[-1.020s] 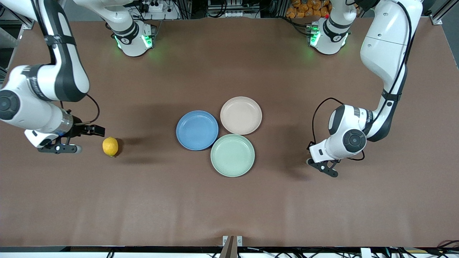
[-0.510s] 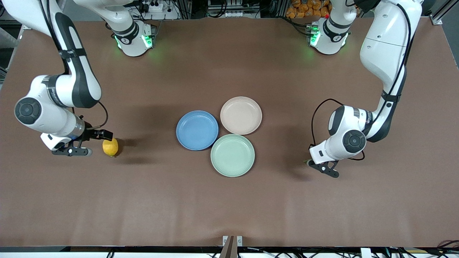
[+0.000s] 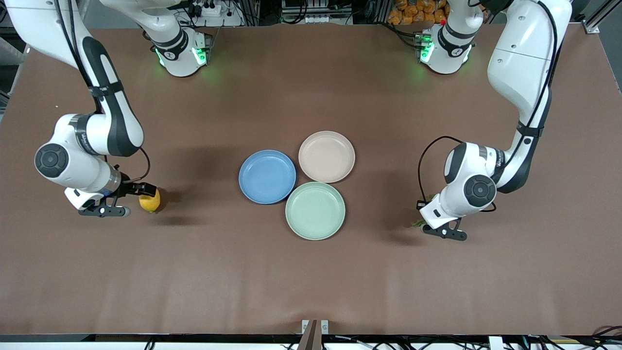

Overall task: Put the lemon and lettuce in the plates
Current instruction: 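Lift the lettuce with the left gripper while the right gripper grasps the lemon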

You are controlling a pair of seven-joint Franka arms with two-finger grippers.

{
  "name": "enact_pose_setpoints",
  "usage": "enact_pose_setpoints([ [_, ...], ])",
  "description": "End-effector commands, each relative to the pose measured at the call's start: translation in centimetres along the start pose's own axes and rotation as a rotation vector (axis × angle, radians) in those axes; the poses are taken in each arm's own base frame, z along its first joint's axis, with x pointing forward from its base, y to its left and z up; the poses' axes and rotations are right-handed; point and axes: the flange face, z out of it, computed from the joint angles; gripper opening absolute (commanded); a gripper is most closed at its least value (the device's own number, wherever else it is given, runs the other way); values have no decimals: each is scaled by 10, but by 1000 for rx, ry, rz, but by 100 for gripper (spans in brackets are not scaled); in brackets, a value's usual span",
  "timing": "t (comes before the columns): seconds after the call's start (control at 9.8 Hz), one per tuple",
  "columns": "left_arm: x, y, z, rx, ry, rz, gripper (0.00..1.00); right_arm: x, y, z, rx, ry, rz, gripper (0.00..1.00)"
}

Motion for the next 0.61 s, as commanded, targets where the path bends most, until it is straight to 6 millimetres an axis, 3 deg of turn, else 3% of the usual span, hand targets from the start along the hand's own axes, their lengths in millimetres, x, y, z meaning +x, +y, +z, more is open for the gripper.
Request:
enact_pose_setpoints([
  [0.0,-7,12,-24,17,-16,-74,0,-2,1,19,10,14,-5,100],
  [0.2,-13,7,-59,22,-39,-79,0,-7,1,48,6,48,-6,100],
  [0.31,-15,16,-59,13,-50,-86,0,-8,0,58,4,56,-8,100],
  [0.51,-25,60,-68,-9,-67,-148,0,-9,0,69,2,41,-7,100],
])
